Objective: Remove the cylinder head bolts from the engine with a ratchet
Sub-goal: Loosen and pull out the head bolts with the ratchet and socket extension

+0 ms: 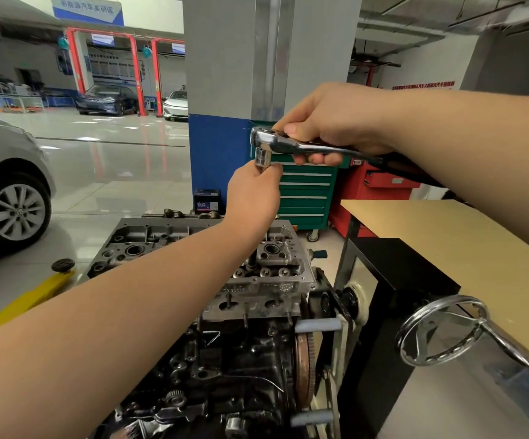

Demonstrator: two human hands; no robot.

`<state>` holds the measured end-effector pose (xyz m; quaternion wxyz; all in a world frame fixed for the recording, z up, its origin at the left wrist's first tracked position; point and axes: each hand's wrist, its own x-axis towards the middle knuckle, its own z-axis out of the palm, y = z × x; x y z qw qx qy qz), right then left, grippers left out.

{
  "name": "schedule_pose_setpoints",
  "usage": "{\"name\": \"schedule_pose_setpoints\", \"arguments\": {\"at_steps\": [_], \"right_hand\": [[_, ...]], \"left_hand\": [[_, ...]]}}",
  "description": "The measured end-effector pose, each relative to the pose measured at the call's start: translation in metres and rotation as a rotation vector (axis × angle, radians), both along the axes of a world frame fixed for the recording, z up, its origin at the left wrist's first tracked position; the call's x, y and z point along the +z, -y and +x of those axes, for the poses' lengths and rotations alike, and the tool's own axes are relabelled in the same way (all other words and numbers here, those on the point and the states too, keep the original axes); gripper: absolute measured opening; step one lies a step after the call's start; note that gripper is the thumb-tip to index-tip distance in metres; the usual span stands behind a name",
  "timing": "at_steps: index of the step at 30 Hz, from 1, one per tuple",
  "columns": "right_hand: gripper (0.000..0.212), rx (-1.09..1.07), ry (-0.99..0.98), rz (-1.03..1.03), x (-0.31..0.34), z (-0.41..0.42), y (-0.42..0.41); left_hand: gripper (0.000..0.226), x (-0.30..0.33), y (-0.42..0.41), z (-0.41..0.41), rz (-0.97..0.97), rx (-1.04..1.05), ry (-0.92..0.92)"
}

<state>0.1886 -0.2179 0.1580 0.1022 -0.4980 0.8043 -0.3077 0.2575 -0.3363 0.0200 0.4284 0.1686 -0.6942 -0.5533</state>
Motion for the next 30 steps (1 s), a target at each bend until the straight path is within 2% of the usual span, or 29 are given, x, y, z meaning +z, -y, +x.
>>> {"name": "schedule_pose_setpoints", "arguments": {"at_steps": [3, 5, 7, 10, 14, 16, 19, 23, 25, 27, 30], "right_hand": [[0.027, 0.060, 0.000, 0.060, 0.005, -0.006, -0.003], [0.026, 0.061, -0.095, 0.048, 0.003, -0.008, -0.003], [0.025, 0.041, -0.237, -0.016, -0.005, -0.007, 0.001], [0.047, 0.063, -0.526, -0.069, -0.017, -0.004, 0.008], [0.063, 0.182, -0.668, -0.070, -0.021, 0.006, 0.005], [0.058, 0.234, -0.707, -0.064, -0.020, 0.006, 0.004], [0.051, 0.215, -0.715, -0.002, -0.017, 0.006, 0.009], [0.054, -0.013, -0.784, 0.110, -0.018, 0.011, 0.022], [0.049, -0.141, -0.986, 0.127, -0.028, 0.020, 0.027], [0.039, -0.213, -1.211, 0.104, -0.041, 0.033, 0.031], [0.051, -0.205, -1.224, -0.094, -0.045, 0.035, 0.032]], "left_hand": [[0.038, 0.001, -0.001, 0.000, 0.012, -0.010, -0.013], [0.038, 0.002, 0.001, 0.001, 0.044, -0.068, -0.018], [0.041, 0.003, 0.004, 0.004, 0.067, -0.211, -0.014], [0.047, 0.004, 0.015, 0.010, 0.058, -0.521, 0.045], [0.042, 0.013, 0.034, 0.016, 0.091, -0.848, 0.143], [0.040, 0.014, 0.038, 0.018, 0.130, -0.930, 0.150], [0.040, 0.010, 0.035, 0.017, 0.141, -0.838, 0.106], [0.028, 0.001, 0.018, 0.013, -0.005, -0.295, -0.031], [0.021, -0.003, 0.008, 0.008, 0.000, -0.124, -0.072], [0.014, -0.005, -0.001, 0.003, 0.040, -0.045, -0.074], [0.018, -0.003, 0.002, 0.005, 0.084, 0.015, -0.118]]}}
